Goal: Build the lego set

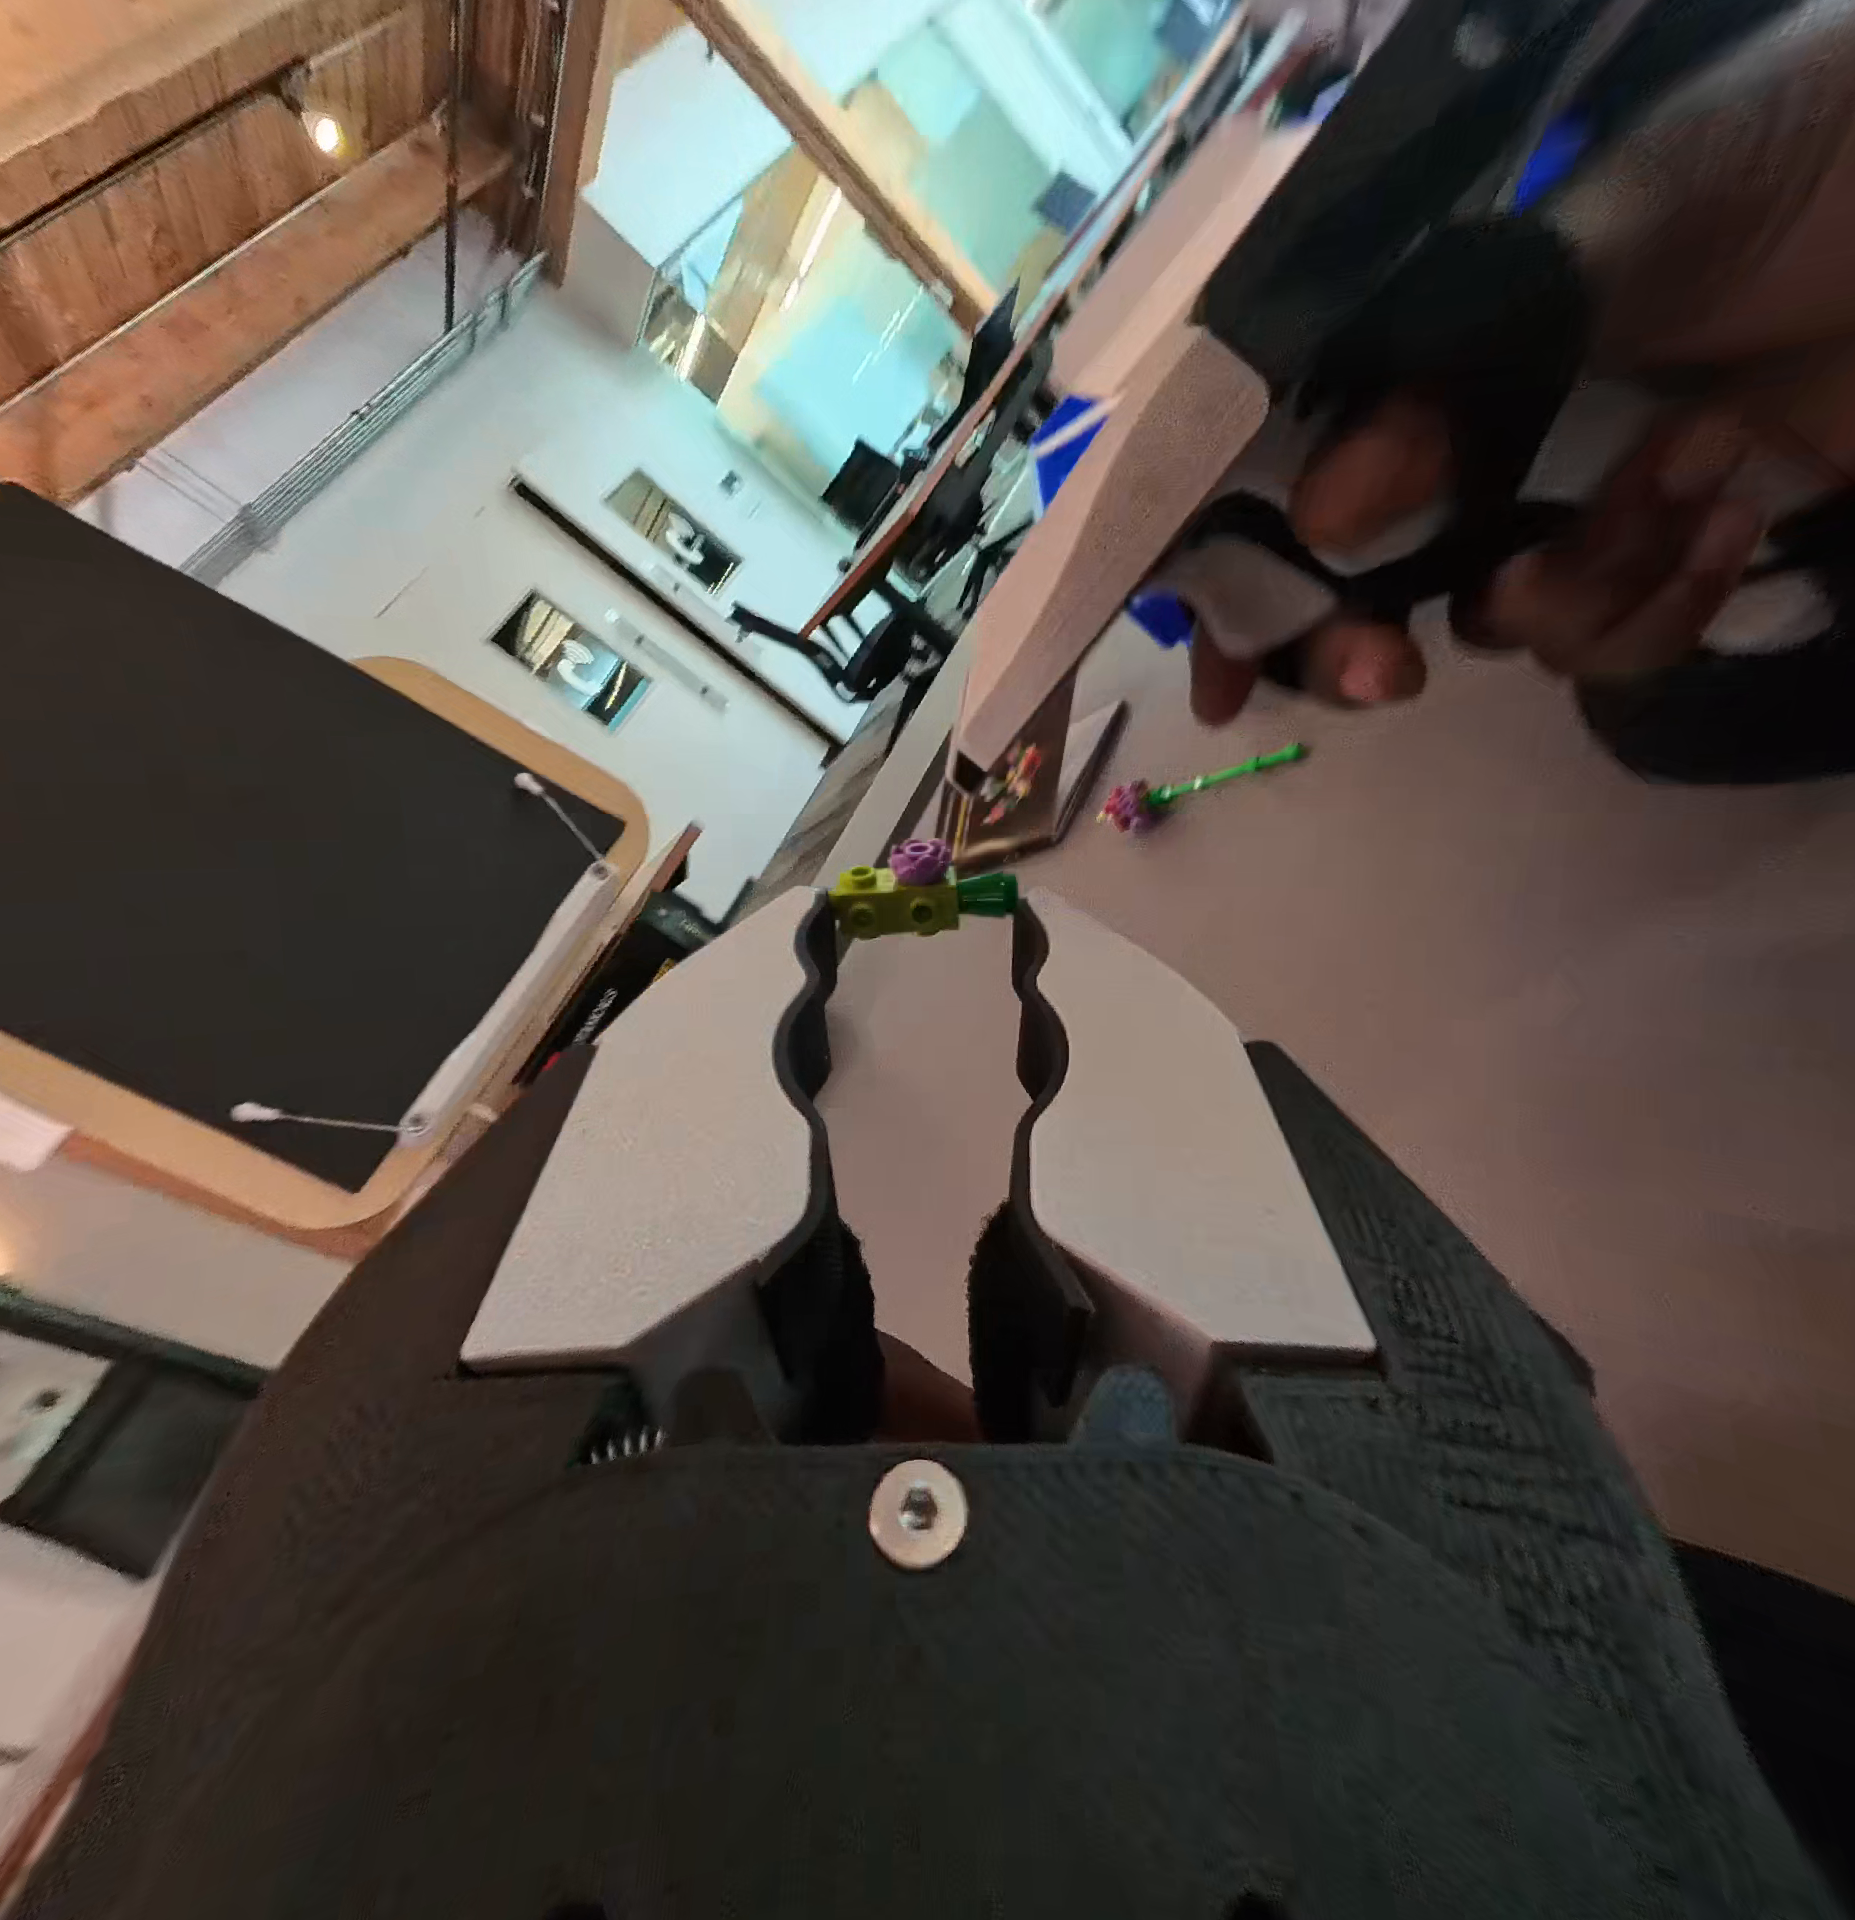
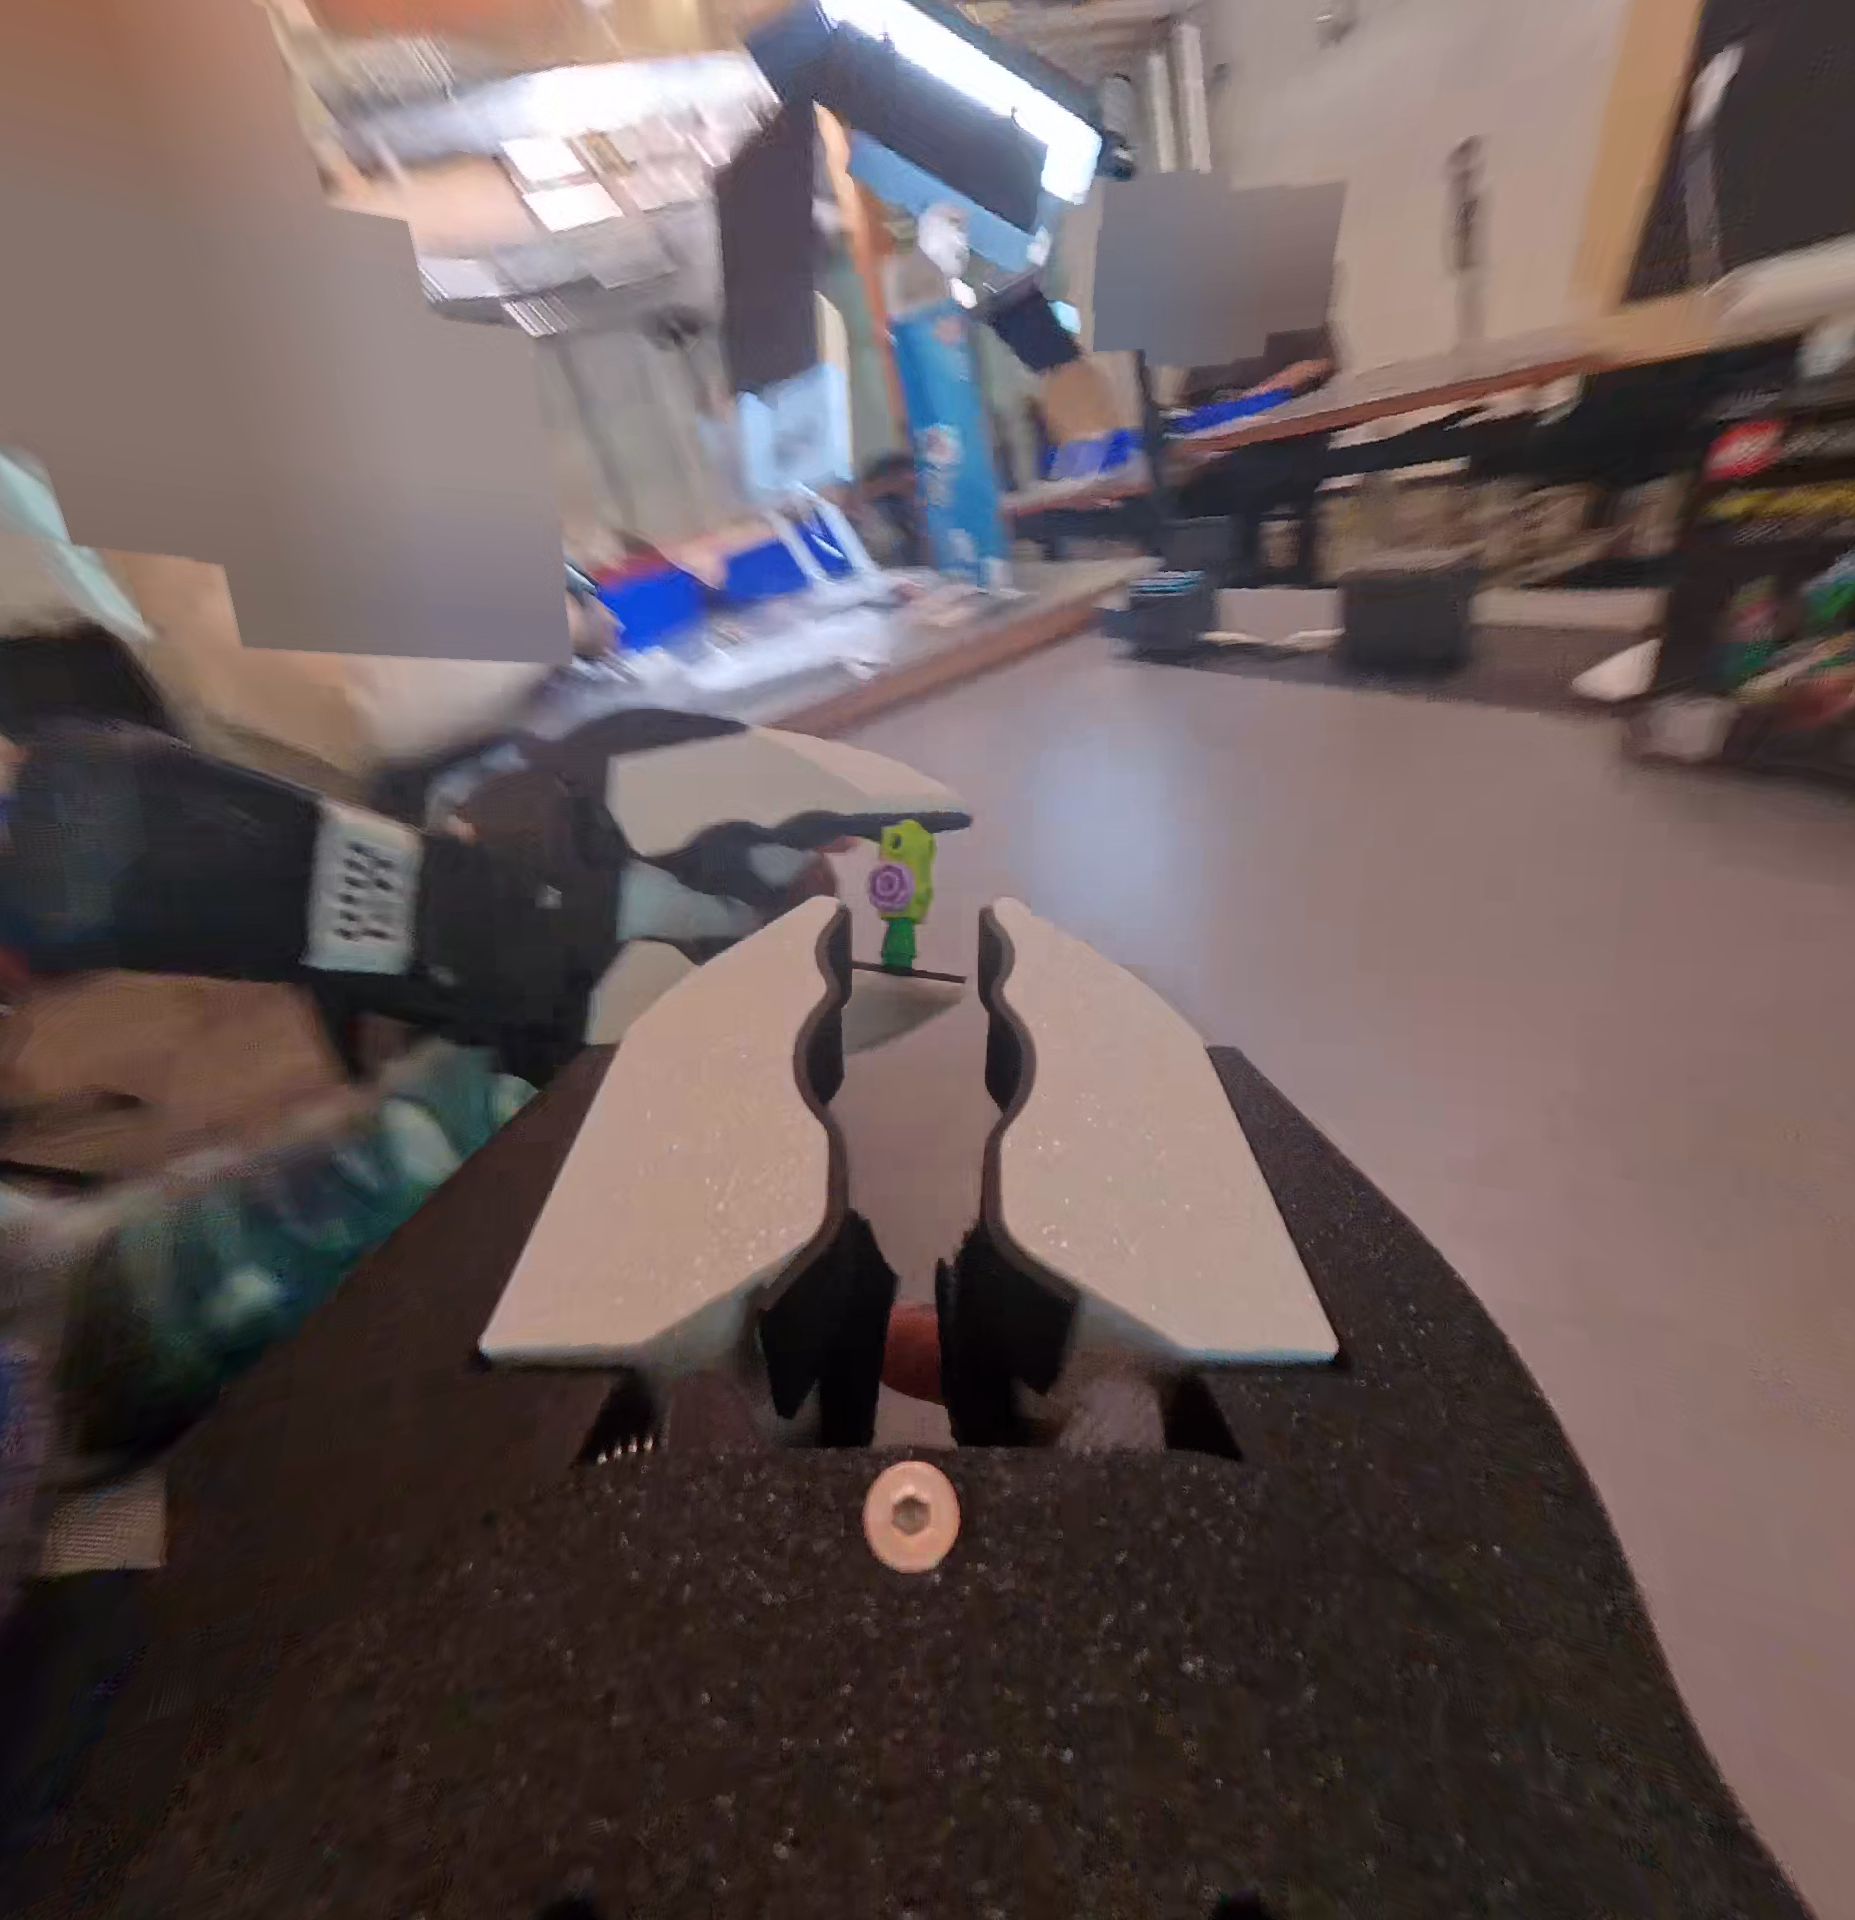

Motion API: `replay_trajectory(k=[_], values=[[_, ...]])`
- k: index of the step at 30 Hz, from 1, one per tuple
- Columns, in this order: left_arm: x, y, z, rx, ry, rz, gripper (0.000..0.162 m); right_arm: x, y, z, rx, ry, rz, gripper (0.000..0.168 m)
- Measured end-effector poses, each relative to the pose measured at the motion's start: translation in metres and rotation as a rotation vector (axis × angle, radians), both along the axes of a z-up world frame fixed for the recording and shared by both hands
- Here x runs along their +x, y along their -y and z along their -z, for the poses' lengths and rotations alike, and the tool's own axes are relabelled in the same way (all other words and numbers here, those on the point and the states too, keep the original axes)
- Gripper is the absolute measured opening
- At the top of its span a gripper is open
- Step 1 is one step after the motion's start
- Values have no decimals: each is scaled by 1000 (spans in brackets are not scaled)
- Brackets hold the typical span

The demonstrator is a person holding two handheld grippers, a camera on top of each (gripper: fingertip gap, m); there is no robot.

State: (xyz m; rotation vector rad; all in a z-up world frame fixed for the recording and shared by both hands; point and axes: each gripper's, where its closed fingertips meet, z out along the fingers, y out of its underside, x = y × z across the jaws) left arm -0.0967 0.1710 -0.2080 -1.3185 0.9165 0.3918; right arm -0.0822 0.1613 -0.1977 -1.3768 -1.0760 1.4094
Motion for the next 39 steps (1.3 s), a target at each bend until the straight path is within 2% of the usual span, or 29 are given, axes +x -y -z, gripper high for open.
replay_trajectory(k=[2, 4, 7, 16, 23, 26, 28, 29, 33, 35, 37, 39], values=[[0, -2, 3, 9, -61, -37, 32, -1, 1, 3, 169, 87, 75, 20], [3, -3, 6, 13, -101, -43, 32, -3, 3, 4, 248, 135, 102, 20], [5, -2, 7, 17, -132, -37, 32, -7, 3, 7, 304, 180, 111, 14], [8, -2, 11, 0, -152, -24, 32, -9, 2, 16, 420, 275, 126, 9], [9, -4, 19, -83, -89, -4, 32, -9, 1, 20, 833, 407, 249, 10], [9, -4, 23, -111, -95, -3, 32, -9, 1, 23, 912, 439, 269, 10], [8, -4, 24, -107, -112, -8, 32, -9, 1, 24, 874, 426, 264, 10], [8, -3, 22, -91, -118, -10, 32, -9, 2, 23, 788, 391, 253, 9], [11, 0, 10, -32, -83, -2, 32, -6, 4, 12, 253, 165, 118, 9], [12, -1, 11, -31, -96, -15, 32, -4, 3, 13, 75, 101, 75, 8], [12, -3, 16, -48, -125, -30, 32, -4, 1, 18, 54, 100, 88, 8], [12, -4, 21, -58, -166, -45, 32, -4, -1, 23, 229, 163, 157, 9]])
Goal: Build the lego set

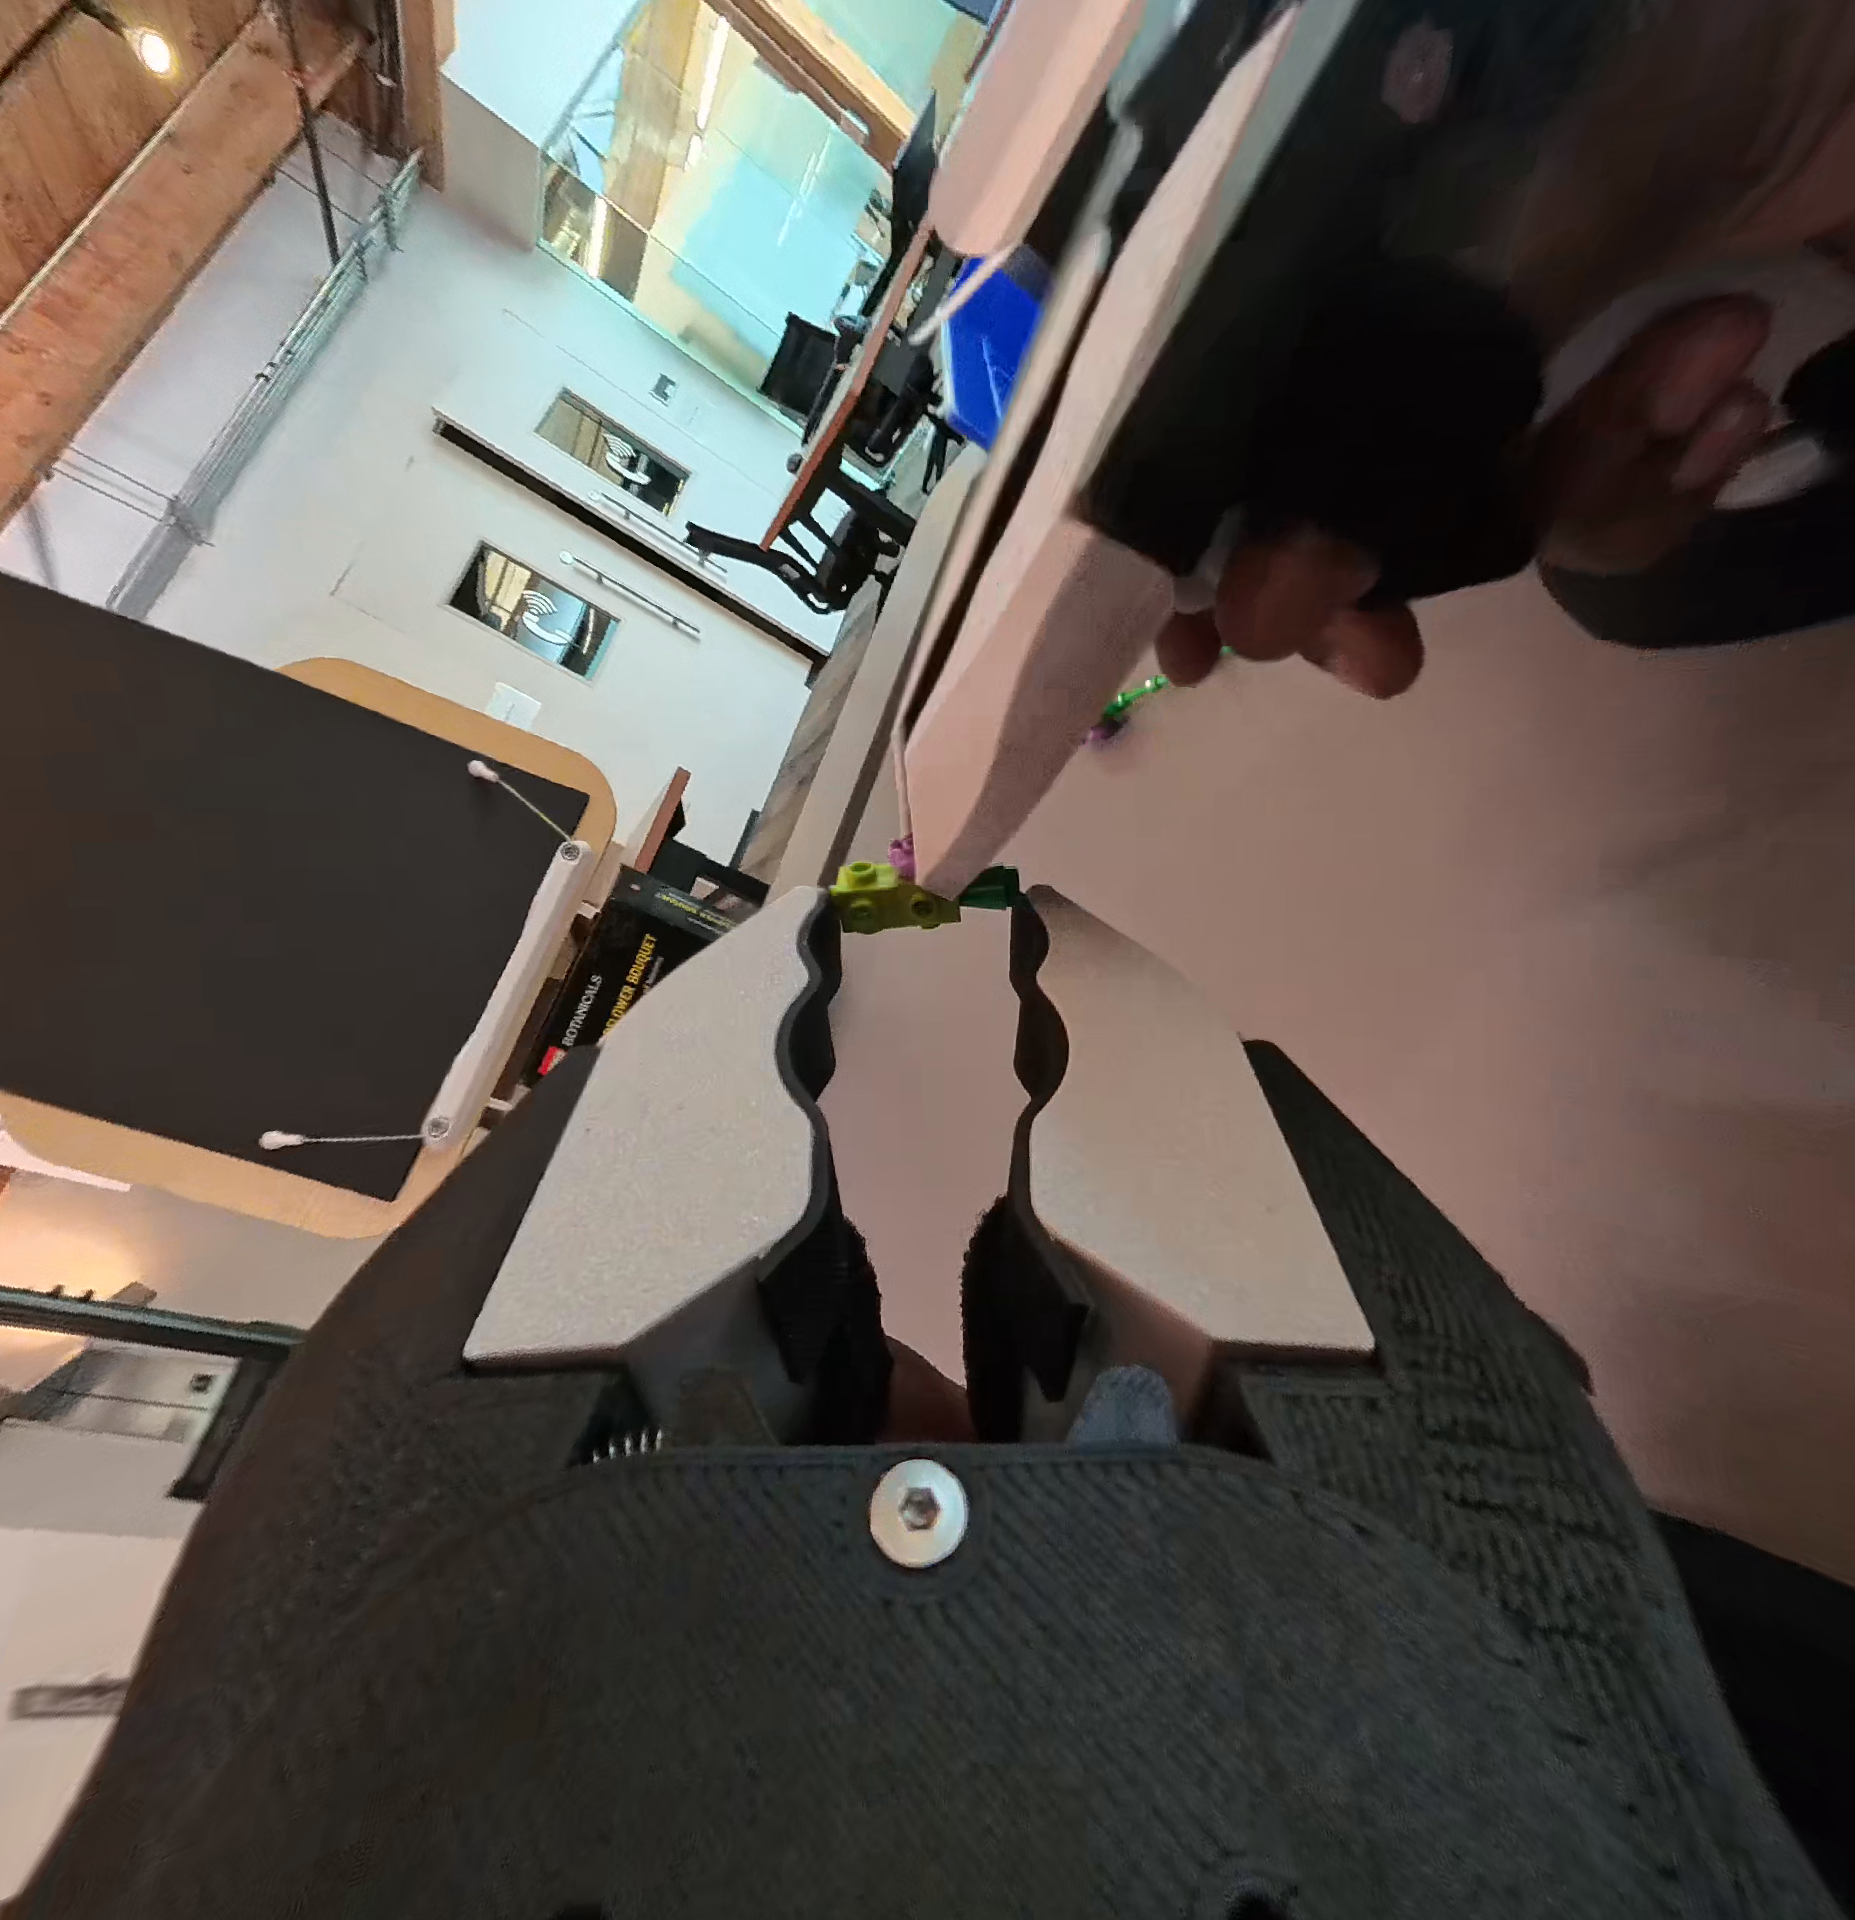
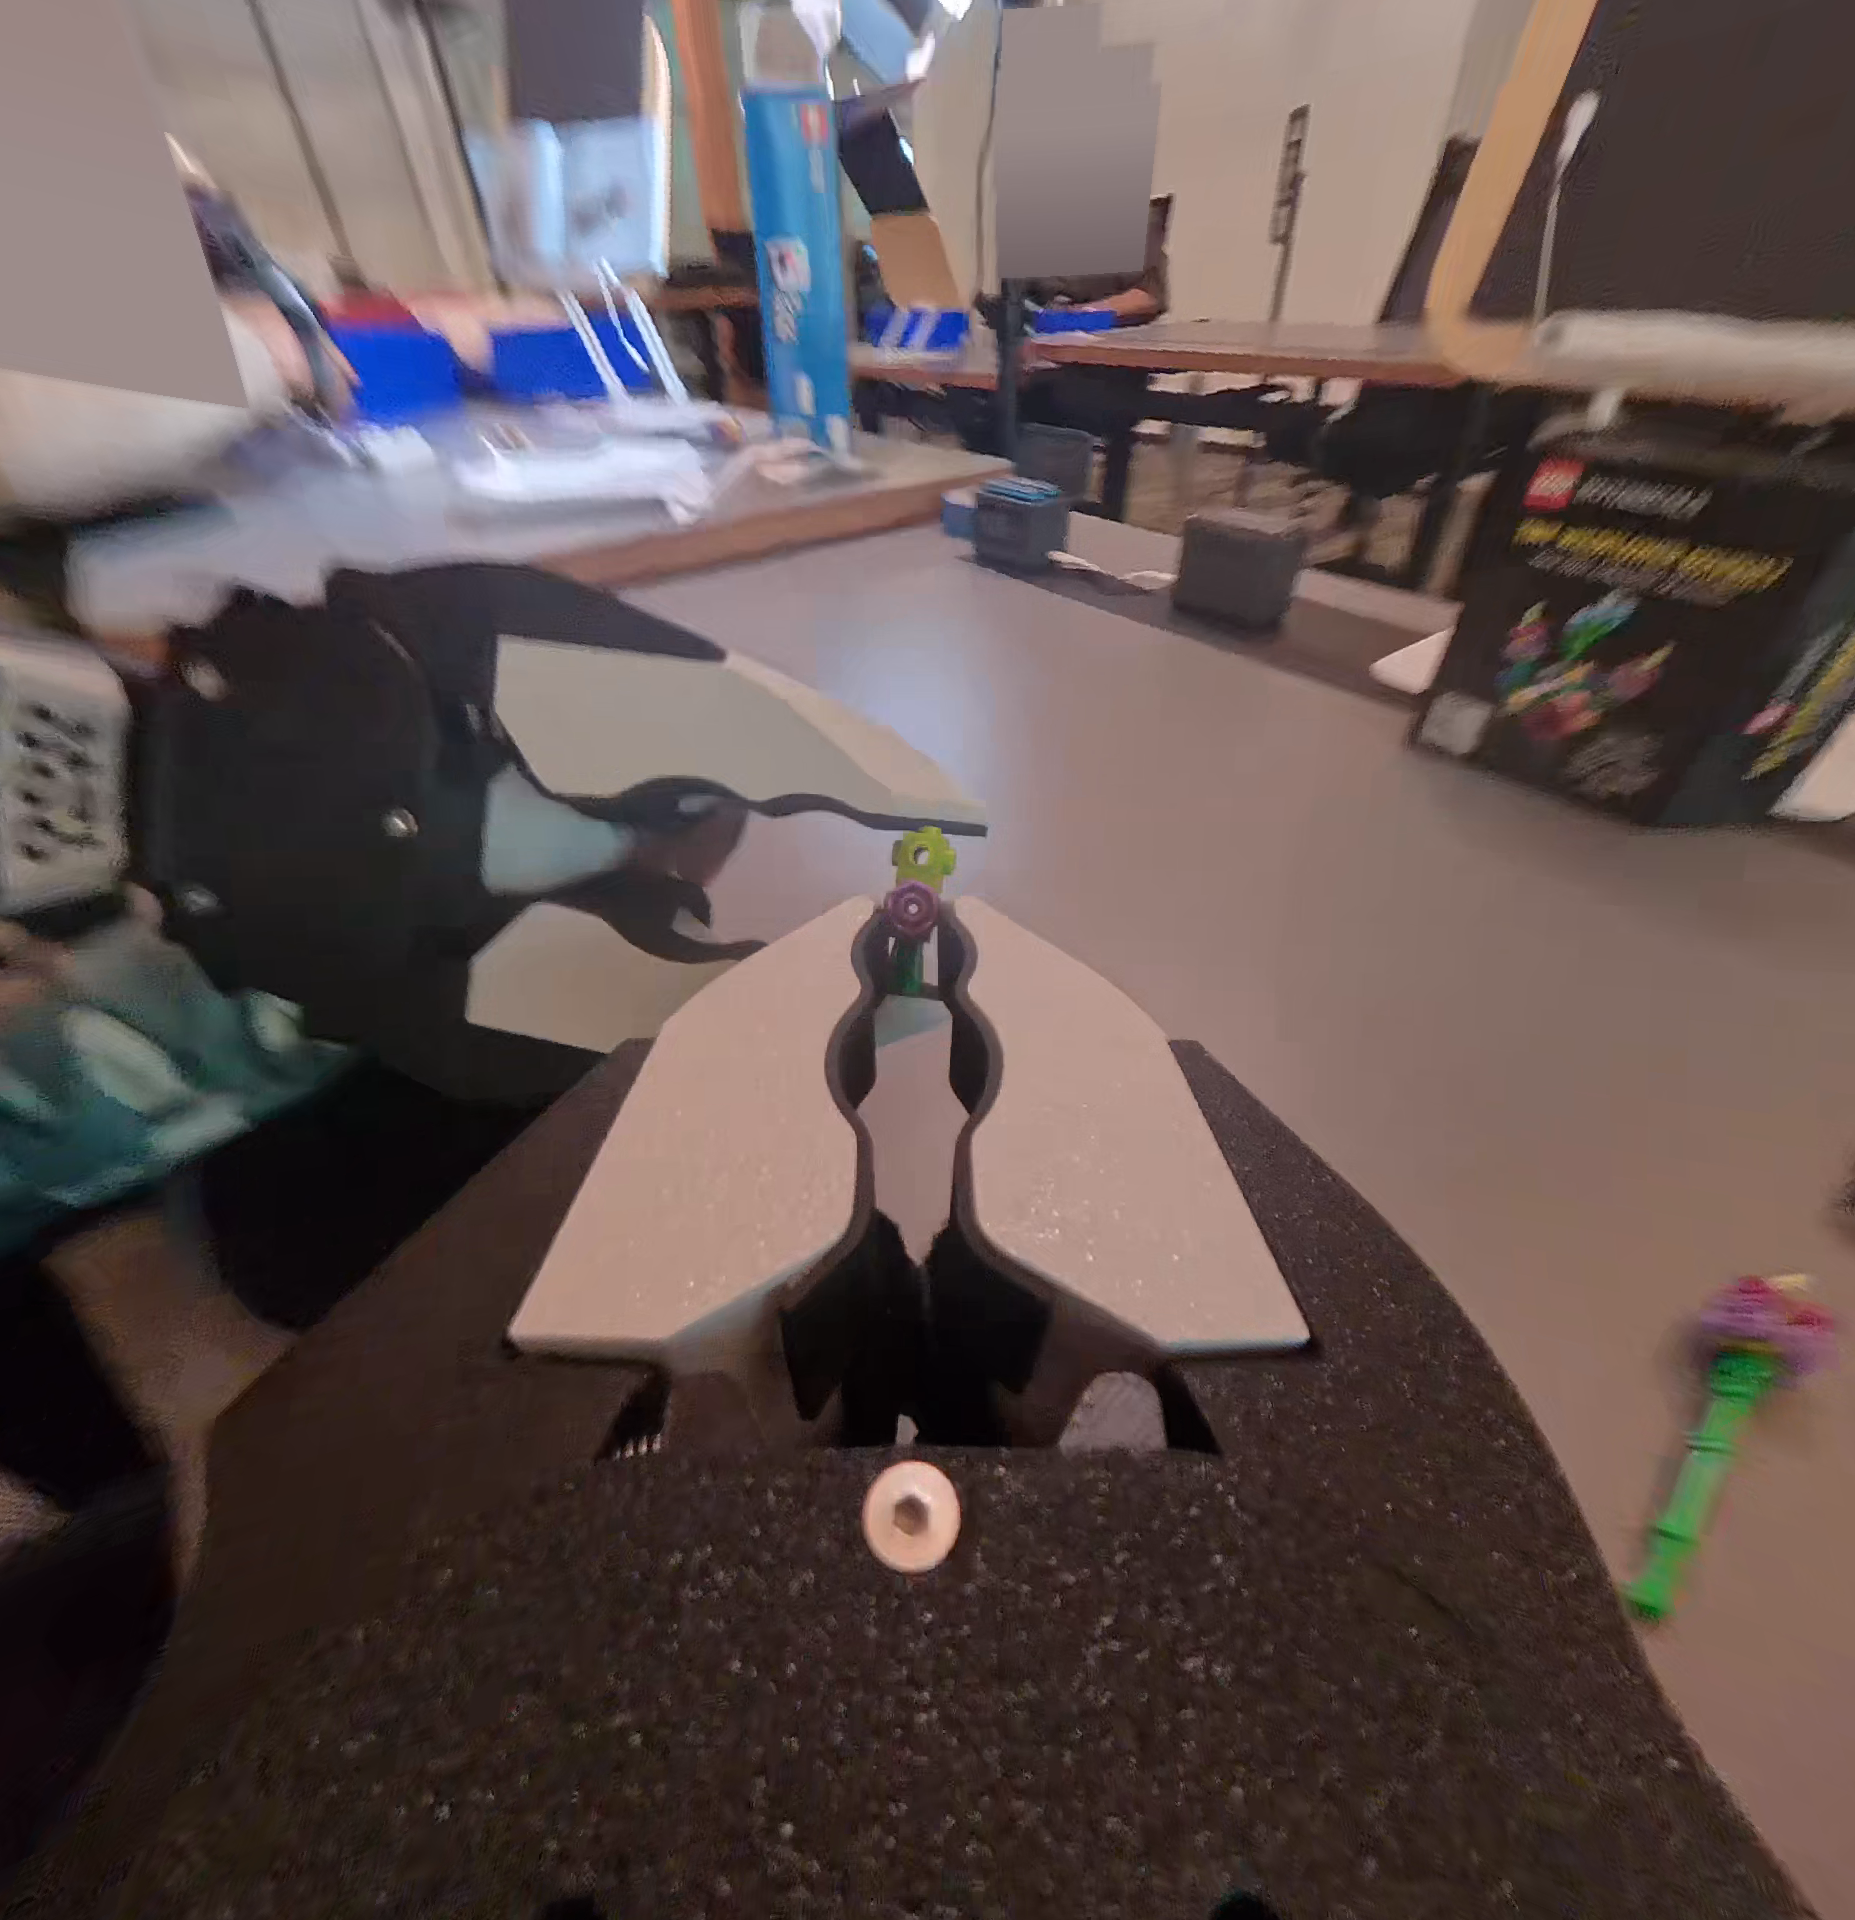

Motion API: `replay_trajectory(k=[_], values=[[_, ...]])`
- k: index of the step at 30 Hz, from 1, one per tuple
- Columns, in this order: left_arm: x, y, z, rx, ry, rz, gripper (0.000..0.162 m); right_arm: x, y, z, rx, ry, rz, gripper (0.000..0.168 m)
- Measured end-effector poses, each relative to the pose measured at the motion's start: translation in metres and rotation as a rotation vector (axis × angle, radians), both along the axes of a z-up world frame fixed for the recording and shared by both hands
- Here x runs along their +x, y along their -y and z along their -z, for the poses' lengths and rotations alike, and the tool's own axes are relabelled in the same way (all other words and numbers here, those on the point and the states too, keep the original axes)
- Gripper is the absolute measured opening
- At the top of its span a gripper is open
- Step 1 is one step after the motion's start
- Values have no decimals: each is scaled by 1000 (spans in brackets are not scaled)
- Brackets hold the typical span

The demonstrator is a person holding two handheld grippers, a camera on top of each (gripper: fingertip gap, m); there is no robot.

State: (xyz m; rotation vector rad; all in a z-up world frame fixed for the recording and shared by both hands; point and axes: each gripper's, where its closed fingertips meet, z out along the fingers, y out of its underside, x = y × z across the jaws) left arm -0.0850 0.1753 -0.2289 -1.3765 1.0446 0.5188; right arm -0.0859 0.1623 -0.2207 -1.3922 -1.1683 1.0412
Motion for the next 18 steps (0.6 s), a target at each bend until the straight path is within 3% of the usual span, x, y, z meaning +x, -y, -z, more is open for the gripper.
replay_trajectory(k=[3, 18], values=[[-2, -1, 2, 25, -72, -24, 31, -1, -1, 2, 153, 107, 59, 10], [-2, 0, 1, 61, -127, -41, 31, -3, -1, 1, 128, 177, 32, 13]])
